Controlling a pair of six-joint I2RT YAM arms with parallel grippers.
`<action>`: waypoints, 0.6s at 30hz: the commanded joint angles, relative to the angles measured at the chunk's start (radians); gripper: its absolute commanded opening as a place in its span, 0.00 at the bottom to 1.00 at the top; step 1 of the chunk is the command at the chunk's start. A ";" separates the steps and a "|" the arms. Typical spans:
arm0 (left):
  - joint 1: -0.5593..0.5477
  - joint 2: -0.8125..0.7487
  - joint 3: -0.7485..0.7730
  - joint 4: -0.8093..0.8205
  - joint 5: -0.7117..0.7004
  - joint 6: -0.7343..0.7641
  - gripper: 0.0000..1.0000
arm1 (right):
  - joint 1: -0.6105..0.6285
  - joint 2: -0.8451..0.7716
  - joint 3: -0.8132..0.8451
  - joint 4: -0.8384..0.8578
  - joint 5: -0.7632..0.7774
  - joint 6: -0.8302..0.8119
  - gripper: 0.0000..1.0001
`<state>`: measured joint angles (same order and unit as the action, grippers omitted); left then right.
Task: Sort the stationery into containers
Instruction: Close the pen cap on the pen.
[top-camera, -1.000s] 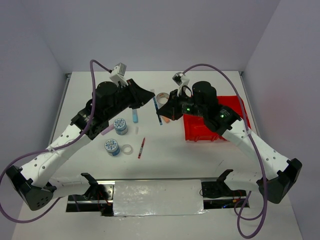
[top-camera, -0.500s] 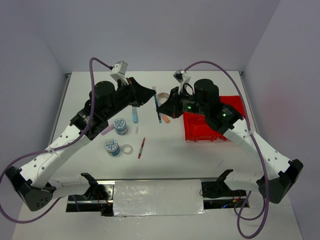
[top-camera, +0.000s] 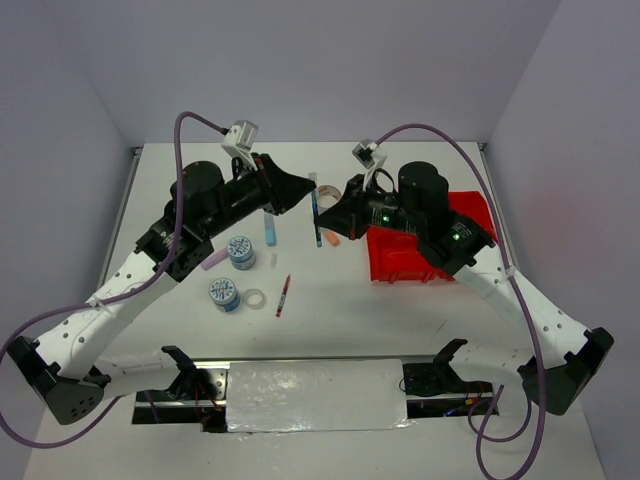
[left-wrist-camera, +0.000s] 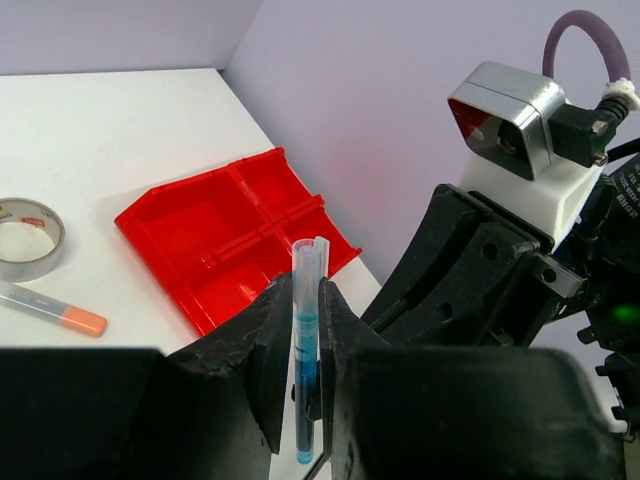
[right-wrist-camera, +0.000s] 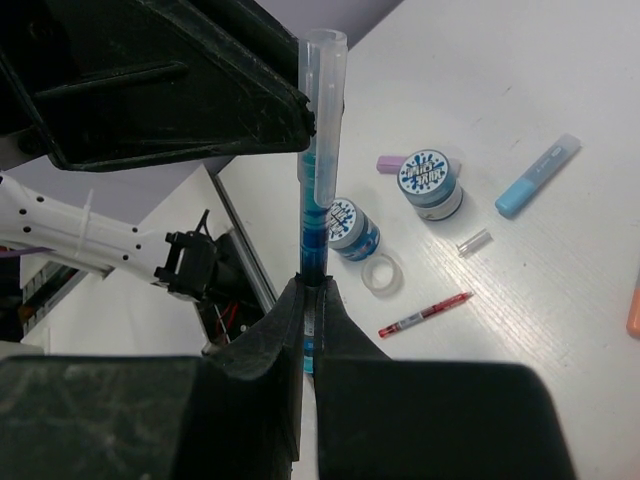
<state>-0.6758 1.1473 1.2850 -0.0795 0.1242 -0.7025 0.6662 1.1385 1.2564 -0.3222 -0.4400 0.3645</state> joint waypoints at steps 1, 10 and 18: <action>-0.025 -0.009 -0.003 -0.031 0.111 0.040 0.27 | -0.008 -0.031 0.069 0.172 -0.019 -0.033 0.00; -0.024 -0.009 -0.001 -0.039 0.097 0.058 0.42 | -0.007 -0.025 0.093 0.157 -0.006 -0.044 0.00; -0.022 -0.012 -0.001 -0.022 0.103 0.058 0.15 | -0.007 -0.016 0.098 0.158 -0.012 -0.042 0.00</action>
<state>-0.6952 1.1454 1.2846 -0.1020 0.2012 -0.6754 0.6632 1.1355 1.2999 -0.2630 -0.4416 0.3367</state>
